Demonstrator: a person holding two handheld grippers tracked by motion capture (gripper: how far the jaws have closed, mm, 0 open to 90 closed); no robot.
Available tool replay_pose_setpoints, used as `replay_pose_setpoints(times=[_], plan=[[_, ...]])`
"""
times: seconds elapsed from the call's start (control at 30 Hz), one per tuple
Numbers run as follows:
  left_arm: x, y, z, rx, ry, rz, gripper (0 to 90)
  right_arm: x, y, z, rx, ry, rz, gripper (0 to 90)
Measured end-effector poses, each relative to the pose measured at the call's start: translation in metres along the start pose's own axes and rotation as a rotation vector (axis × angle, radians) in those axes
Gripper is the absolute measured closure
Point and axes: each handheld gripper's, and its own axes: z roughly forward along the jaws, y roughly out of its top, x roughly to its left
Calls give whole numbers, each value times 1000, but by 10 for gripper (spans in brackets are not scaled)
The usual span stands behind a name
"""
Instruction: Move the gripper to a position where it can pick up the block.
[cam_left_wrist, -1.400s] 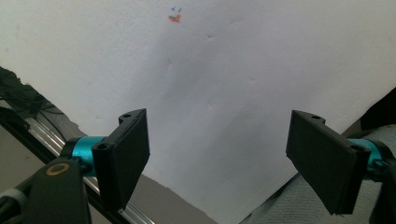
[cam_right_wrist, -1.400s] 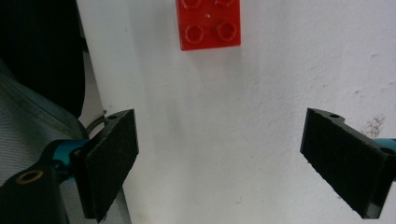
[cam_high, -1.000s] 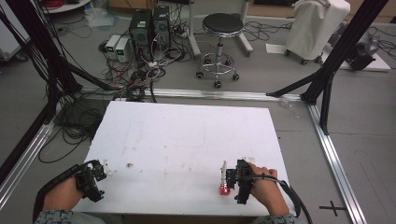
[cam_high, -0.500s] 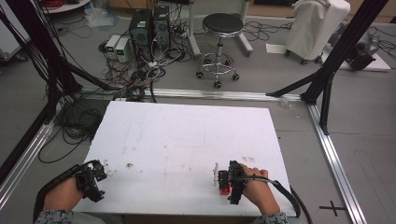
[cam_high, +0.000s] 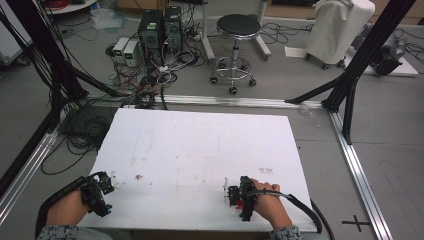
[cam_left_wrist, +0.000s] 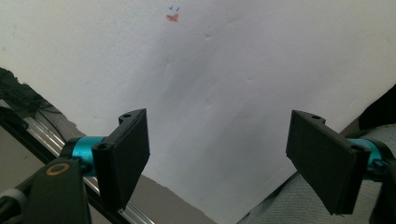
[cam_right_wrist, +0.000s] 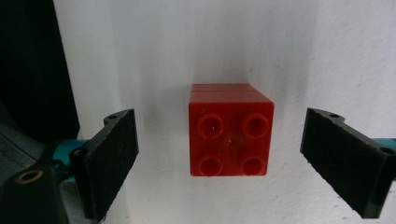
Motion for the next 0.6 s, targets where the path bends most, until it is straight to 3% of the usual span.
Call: replay_pose_setpoints(times=[0.13, 0.6], plan=[[0, 0, 0, -3, -1, 0, 217, -1, -2, 3, 22, -9, 8, 107], [-1, 1, 1, -5, -4, -3, 217, -1, -2, 4, 2, -2, 16, 107]])
